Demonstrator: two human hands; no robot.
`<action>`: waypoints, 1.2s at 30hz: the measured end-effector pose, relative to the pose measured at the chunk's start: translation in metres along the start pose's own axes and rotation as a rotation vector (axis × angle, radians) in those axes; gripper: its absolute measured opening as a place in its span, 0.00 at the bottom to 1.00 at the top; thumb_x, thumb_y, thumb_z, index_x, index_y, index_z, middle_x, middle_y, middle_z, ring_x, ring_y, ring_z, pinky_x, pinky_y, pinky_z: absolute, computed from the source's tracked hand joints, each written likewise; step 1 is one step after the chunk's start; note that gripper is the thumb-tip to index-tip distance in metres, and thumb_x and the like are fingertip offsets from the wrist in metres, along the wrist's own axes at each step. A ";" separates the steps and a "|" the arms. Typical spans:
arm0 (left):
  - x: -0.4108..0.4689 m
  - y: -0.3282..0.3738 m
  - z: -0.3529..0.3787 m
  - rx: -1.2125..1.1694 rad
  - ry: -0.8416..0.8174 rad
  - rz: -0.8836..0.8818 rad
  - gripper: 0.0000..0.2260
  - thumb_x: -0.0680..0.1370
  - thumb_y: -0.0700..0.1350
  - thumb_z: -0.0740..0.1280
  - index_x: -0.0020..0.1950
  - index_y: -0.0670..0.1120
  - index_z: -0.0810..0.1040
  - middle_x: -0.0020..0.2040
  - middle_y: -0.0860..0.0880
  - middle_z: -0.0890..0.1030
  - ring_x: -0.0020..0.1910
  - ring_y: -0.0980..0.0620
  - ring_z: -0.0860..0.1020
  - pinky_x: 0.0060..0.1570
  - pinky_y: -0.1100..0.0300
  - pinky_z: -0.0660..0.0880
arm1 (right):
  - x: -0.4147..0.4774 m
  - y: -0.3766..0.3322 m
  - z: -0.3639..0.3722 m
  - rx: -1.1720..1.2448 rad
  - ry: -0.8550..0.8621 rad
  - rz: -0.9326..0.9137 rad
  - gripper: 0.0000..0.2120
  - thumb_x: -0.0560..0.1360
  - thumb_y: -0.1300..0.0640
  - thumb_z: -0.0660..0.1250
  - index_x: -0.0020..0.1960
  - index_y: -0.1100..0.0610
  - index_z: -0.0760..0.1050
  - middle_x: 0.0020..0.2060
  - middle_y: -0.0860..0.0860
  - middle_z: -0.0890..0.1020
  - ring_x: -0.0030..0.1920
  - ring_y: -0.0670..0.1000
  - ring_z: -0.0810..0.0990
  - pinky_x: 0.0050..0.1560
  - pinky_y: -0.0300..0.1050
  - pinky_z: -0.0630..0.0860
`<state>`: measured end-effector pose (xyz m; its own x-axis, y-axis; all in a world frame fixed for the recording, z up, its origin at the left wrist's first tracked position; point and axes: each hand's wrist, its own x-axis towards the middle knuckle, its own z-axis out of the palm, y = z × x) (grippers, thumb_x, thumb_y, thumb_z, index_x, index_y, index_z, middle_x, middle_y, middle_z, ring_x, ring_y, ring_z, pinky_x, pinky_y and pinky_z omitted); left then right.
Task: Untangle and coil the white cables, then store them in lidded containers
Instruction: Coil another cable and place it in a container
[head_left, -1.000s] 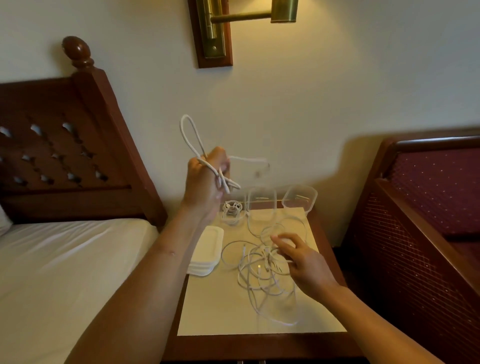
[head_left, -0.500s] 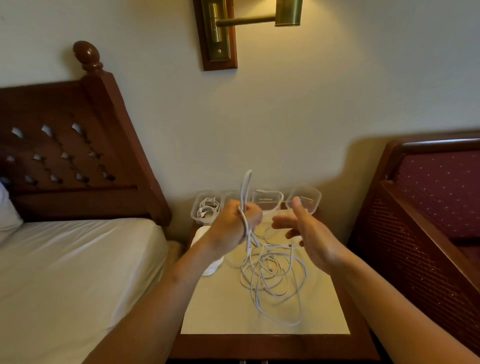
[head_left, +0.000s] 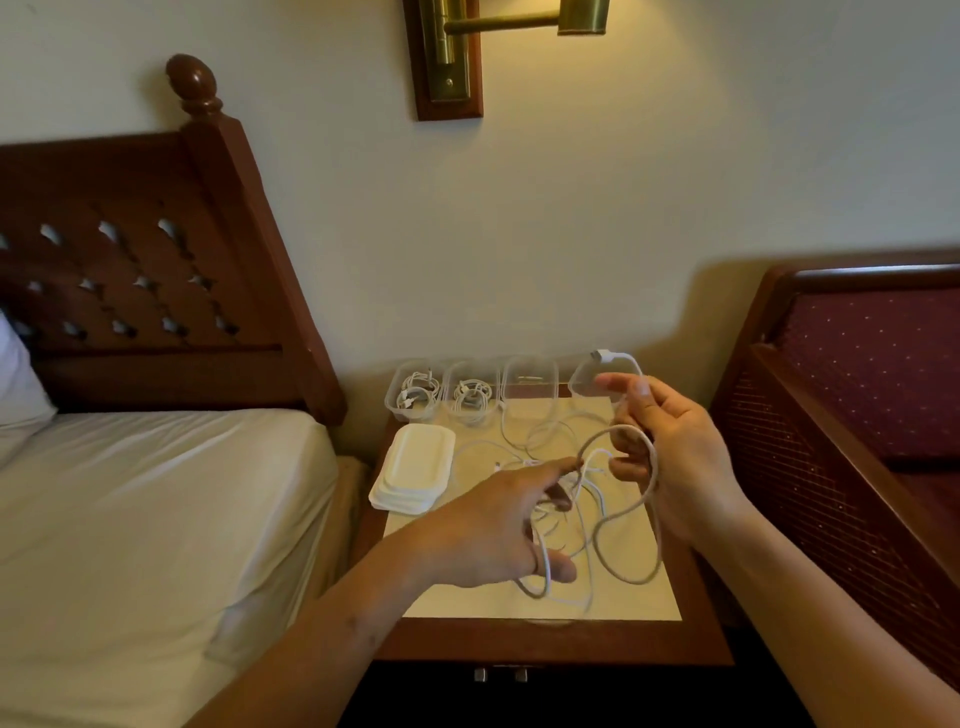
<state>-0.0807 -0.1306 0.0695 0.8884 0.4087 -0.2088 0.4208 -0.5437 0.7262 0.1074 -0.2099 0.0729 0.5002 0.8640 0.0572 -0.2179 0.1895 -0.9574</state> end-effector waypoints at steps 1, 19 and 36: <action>-0.002 0.002 0.002 0.078 -0.047 0.004 0.45 0.74 0.47 0.79 0.83 0.59 0.56 0.69 0.57 0.70 0.52 0.47 0.79 0.55 0.50 0.79 | -0.004 -0.001 -0.002 -0.086 -0.034 -0.039 0.16 0.87 0.52 0.56 0.61 0.60 0.79 0.31 0.51 0.65 0.28 0.46 0.62 0.26 0.40 0.61; -0.029 0.063 -0.035 -0.342 0.235 0.053 0.27 0.85 0.59 0.59 0.47 0.38 0.84 0.40 0.37 0.85 0.39 0.44 0.82 0.42 0.50 0.74 | -0.028 -0.017 0.002 -0.416 -0.338 -0.479 0.10 0.81 0.61 0.67 0.58 0.54 0.84 0.42 0.50 0.78 0.40 0.47 0.76 0.42 0.35 0.71; -0.026 0.051 -0.011 -1.367 -0.200 0.131 0.30 0.86 0.58 0.55 0.68 0.31 0.75 0.52 0.30 0.83 0.54 0.32 0.83 0.54 0.43 0.82 | -0.011 -0.001 0.002 -0.424 -0.328 -0.330 0.08 0.81 0.64 0.64 0.56 0.60 0.81 0.40 0.57 0.81 0.44 0.55 0.79 0.50 0.50 0.76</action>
<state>-0.0846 -0.1609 0.1192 0.9668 0.2372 -0.0949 -0.0754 0.6196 0.7813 0.1009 -0.2187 0.0741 0.1870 0.9023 0.3883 0.2892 0.3272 -0.8996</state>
